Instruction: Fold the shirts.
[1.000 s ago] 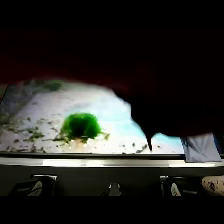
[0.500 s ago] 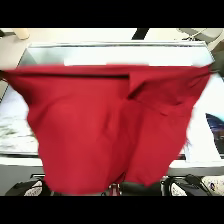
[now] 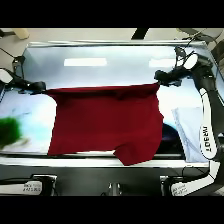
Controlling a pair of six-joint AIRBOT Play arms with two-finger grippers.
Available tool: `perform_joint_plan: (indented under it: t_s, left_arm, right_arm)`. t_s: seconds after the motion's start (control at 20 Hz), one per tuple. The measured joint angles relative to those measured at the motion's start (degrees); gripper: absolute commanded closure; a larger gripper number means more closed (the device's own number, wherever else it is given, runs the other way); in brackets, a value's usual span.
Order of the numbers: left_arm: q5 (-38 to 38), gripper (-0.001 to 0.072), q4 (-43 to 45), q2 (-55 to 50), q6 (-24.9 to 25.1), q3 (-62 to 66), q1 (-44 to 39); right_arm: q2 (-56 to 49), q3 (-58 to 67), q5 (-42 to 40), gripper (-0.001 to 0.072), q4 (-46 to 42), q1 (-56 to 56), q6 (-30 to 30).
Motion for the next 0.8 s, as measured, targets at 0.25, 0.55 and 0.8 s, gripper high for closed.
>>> perform_joint_plan:
  t_s: [0.25, 0.55, 0.8]
  left_arm:
    - [4.87, 0.0679, -7.37, -8.2, -0.15, 6.16, -0.15]
    - [-9.16, 0.0679, -8.07, -9.9, 3.61, 6.54, 0.5]
    - [-17.0, 0.0591, -6.38, -11.21, 2.34, -1.16, -0.59]
  right_arm:
    - [-2.58, -0.15, -9.33, 0.0695, 0.09, 0.26, 1.57]
    - [-1.79, -1.9, 13.66, 0.0696, -3.17, -1.11, -2.62]
    - [-1.84, -12.13, 18.8, 0.0679, -1.01, 0.17, 0.37]
